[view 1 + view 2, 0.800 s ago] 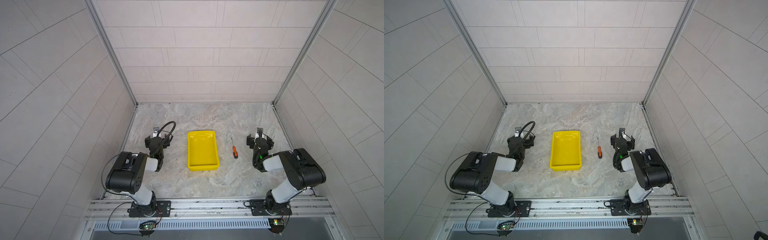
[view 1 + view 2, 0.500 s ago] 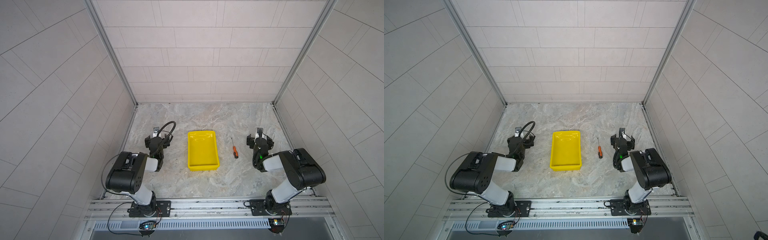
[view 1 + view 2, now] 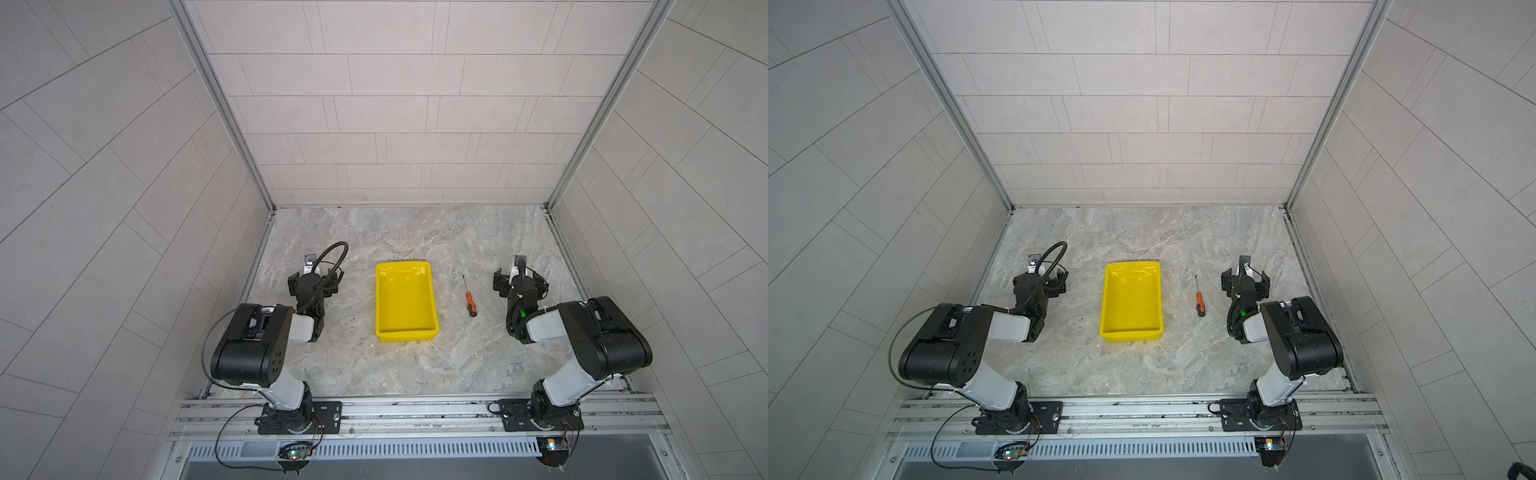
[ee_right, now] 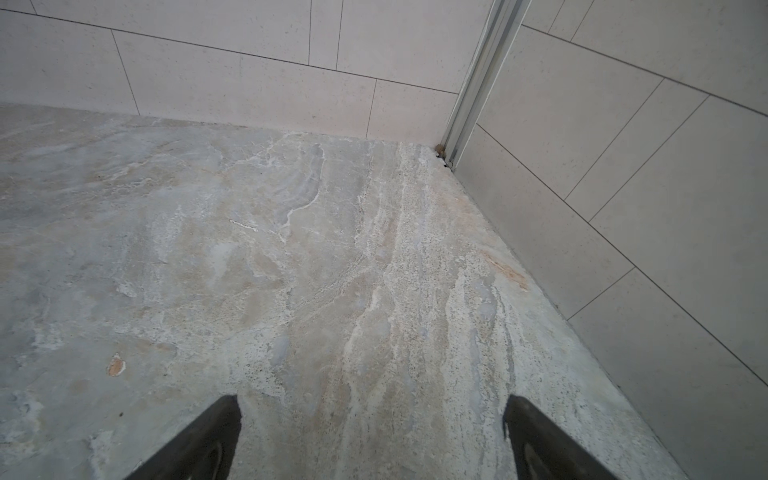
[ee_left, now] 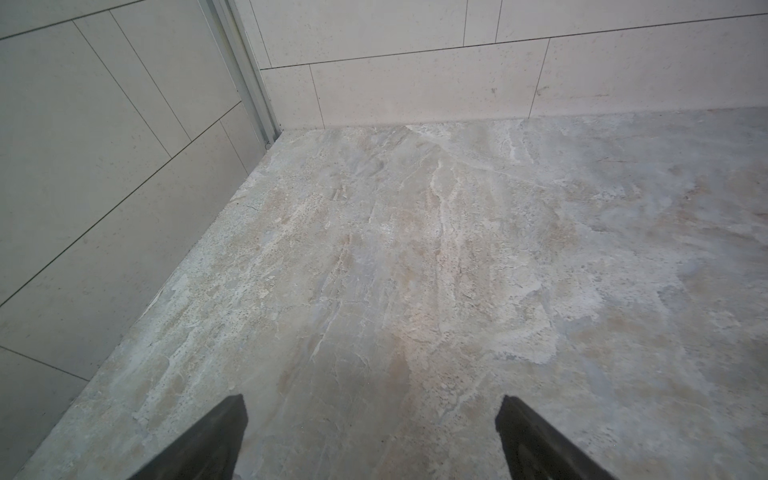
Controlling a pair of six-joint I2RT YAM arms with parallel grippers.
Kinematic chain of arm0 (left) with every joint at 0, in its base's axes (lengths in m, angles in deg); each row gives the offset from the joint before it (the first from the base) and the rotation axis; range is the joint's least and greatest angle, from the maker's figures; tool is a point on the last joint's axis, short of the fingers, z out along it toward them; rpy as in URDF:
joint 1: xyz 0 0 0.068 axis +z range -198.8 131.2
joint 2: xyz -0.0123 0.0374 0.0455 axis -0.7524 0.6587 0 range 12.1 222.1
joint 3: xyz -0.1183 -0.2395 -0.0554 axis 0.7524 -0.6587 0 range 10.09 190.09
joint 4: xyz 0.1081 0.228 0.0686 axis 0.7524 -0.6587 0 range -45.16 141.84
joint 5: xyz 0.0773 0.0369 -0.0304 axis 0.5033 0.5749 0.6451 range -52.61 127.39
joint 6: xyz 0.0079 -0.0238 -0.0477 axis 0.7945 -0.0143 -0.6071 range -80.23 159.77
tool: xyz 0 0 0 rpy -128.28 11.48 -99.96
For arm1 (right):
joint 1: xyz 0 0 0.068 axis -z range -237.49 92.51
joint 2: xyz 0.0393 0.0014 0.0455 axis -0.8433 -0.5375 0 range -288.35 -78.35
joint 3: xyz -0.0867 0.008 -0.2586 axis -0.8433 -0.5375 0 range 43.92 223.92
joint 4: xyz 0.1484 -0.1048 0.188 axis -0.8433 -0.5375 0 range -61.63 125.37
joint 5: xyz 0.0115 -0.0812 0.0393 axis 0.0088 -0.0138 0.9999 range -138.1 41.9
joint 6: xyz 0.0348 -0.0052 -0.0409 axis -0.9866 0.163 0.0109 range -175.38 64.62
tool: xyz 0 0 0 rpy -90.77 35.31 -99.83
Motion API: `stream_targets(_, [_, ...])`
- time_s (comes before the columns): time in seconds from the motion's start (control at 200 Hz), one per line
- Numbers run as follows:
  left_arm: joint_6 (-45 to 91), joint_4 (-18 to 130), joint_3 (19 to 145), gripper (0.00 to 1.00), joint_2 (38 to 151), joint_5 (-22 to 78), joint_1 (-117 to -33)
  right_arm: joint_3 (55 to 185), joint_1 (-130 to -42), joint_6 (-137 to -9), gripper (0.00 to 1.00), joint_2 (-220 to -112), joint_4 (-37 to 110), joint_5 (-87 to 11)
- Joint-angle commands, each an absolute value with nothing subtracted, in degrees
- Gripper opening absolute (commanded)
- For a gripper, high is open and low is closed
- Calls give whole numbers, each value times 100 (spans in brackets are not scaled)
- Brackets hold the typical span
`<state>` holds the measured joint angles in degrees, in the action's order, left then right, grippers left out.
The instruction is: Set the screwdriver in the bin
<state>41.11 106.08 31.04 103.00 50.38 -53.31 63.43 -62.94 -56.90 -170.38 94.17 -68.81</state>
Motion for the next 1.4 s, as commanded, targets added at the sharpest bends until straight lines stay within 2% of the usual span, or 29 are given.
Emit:
stream_targets(0.0, [4081, 10645, 3195, 100, 10295, 4960, -5302, 6365, -6266, -5648, 99, -16923, 9396, -6867])
stream_targets(0.245, [4091, 10667, 3175, 100, 10289, 4965, -5316, 6323, -6301, -5581, 99, -16914, 9482, -6843])
stream_targets(0.43, [4189, 11430, 2755, 100, 10217, 4691, -5312, 5969, -6368, -5391, 99, -16870, 10162, -6570])
stream_targets(0.53, [4304, 11411, 2517, 100, 9734, 4721, -5399, 5603, -6434, -5346, 99, -16374, 10424, -6648])
stream_targets(0.595, [4454, 10839, 2494, 100, 9052, 5035, -5636, 5371, -6737, -5189, 99, -15829, 10344, -6925])
stream_targets(0.65, [4632, 10006, 2648, 100, 8479, 4911, -5770, 5390, -7146, -5202, 99, -15283, 9749, -7594])
stream_targets(0.7, [4515, 9397, 2922, 100, 8078, 5072, -5903, 5601, -7437, -5178, 99, -14688, 8777, -7793])
stream_targets(0.79, [3997, 7615, 3453, 100, 7193, 5465, -6283, 6539, -7750, -5510, 99, -13489, 5565, -7411])
stream_targets(0.891, [3235, 4803, 4271, 100, 6227, 4951, -6412, 7508, -7836, -6787, 99, -12772, 2972, -7335])
stream_targets(0.991, [2065, 3373, 4502, 100, 5419, 4855, -6417, 7849, -7793, -8700, 99, -12287, 694, -7646])
stream_targets(1.026, [1689, 2903, 4502, 100, 5201, 4761, -6420, 7633, -7695, -9053, 99, -12120, 547, -7557])
stream_targets(1.091, [1830, 2746, 4227, 100, 4825, 3987, -6412, 7278, -7315, -8867, 99, -11938, 818, -6605])
stream_targets(1.151, [1902, 2846, 3755, 100, 4628, 3472, -6414, 7038, -7222, -9037, 99, -11913, 845, -6429])
stream_targets(1.216, [1483, 2967, 3496, 100, 4655, 3632, -6392, 6623, -7225, -8915, 99, -11913, 1248, -6321])
stream_targets(1.391, [1238, 2384, 3868, 100, 5256, 4113, -6399, 6472, -7383, -8944, 99, -11701, 1458, -6505])
